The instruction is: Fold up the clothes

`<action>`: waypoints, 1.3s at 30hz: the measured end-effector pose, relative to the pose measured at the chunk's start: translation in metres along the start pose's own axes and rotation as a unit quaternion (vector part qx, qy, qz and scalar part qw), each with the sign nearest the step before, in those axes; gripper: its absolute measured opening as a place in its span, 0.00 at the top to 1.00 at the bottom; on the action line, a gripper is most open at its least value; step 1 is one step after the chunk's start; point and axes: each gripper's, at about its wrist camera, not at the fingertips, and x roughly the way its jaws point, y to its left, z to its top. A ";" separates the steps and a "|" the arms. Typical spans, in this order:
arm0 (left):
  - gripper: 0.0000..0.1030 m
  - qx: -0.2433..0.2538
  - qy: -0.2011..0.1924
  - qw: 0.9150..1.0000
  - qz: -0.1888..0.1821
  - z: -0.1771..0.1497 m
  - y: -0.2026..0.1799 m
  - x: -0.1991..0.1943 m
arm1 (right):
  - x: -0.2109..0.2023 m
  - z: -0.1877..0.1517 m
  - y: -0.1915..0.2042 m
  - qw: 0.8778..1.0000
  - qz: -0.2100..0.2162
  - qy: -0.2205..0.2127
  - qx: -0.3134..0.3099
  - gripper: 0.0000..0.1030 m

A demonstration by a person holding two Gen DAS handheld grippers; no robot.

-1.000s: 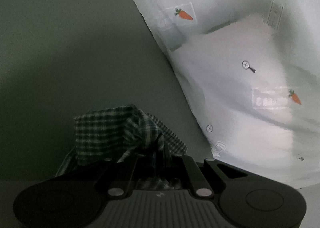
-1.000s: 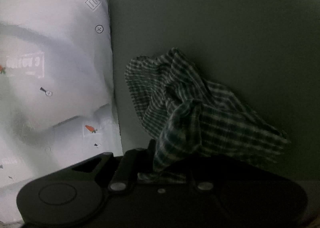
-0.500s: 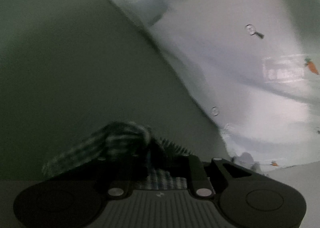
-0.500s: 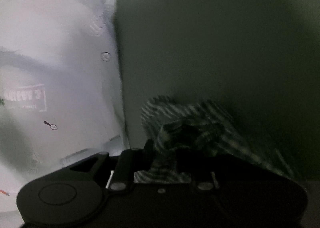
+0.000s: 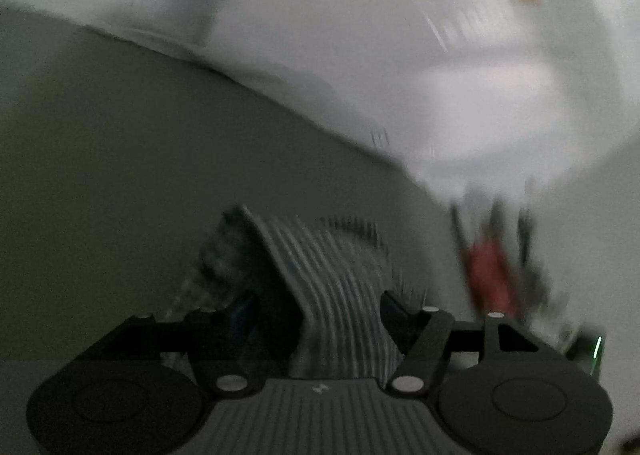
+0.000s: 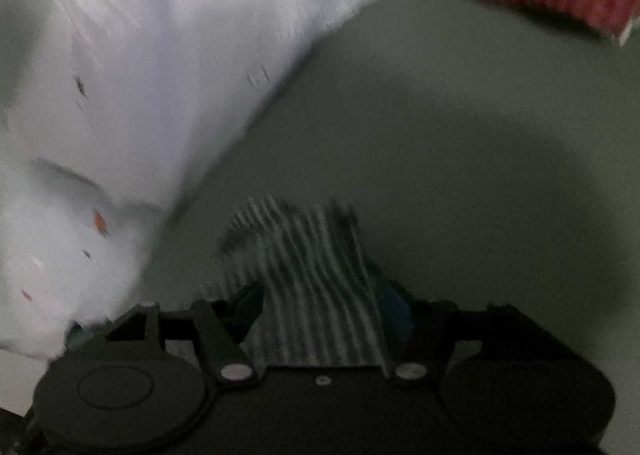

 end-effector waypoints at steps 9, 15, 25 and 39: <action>0.92 0.068 -0.063 0.995 0.047 -0.004 0.001 0.017 | -0.018 -0.014 0.025 0.987 0.042 -0.103 -0.120 0.97; 0.48 0.103 -0.002 0.984 0.145 -0.001 0.018 0.047 | 0.013 -0.015 0.033 0.974 -0.085 -0.069 -0.198 0.79; 0.13 -0.017 0.046 0.994 0.100 -0.002 0.083 0.033 | 0.013 -0.026 0.007 0.988 -0.043 -0.028 -0.146 0.12; 0.53 -0.025 0.061 0.998 0.002 -0.015 0.070 0.056 | 0.048 -0.049 0.046 0.983 -0.034 0.016 -0.181 0.52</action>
